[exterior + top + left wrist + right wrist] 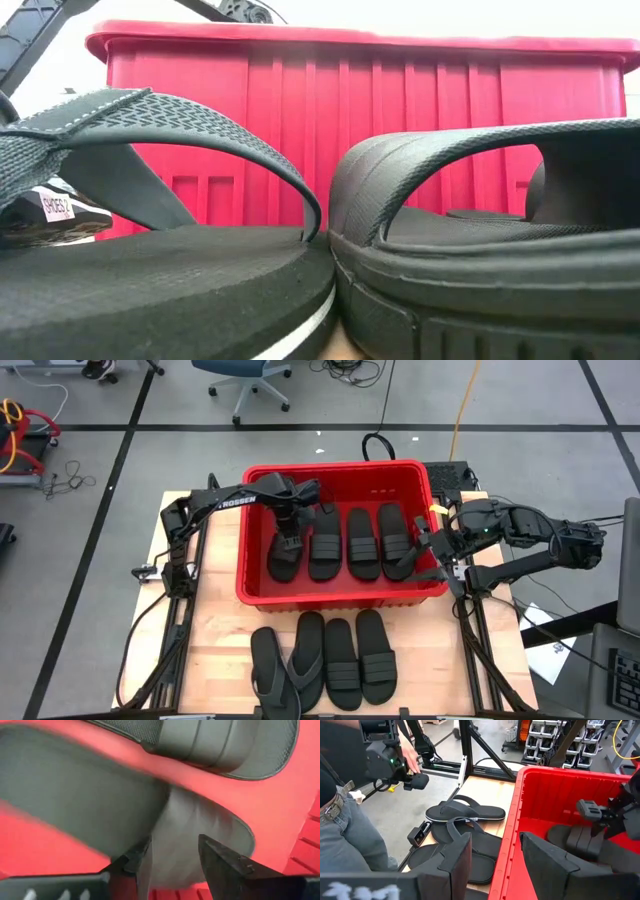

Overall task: Pick and place slides into bin
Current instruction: Put the black slide into the red bin

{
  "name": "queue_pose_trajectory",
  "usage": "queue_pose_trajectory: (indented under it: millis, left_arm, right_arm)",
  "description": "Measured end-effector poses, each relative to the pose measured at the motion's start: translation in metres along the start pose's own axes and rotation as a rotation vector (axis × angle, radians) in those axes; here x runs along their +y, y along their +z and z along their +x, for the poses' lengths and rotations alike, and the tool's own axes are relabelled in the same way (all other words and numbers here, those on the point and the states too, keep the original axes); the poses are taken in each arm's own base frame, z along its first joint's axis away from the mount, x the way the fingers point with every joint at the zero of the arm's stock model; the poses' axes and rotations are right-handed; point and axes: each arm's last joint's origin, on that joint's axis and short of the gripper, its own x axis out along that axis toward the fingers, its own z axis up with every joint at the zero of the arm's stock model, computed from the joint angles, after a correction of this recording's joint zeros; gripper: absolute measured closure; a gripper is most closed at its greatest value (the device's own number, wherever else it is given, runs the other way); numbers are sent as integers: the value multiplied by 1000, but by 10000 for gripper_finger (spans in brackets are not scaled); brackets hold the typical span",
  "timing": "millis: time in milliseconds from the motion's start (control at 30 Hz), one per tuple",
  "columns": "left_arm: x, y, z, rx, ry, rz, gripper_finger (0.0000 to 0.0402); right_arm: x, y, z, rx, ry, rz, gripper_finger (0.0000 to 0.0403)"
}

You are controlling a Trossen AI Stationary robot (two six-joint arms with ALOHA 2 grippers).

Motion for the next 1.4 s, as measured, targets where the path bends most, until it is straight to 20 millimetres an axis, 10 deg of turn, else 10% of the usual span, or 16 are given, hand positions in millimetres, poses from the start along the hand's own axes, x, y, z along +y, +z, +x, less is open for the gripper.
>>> queue_pose_trajectory:
  millis: [433, 733, 1400]
  left_arm:
    - [-22, -33, -79, -232, 53, -25, 247]
    - [-93, -66, -125, -390, 68, -4, 247]
    - [-247, -115, -124, -526, -56, -17, 247]
  right_arm:
    - [0, 0, 0, 1, 0, -2, 238]
    - [1, -6, 0, 57, 13, -22, 238]
    - [44, -44, 31, 249, 329, 69, 238]
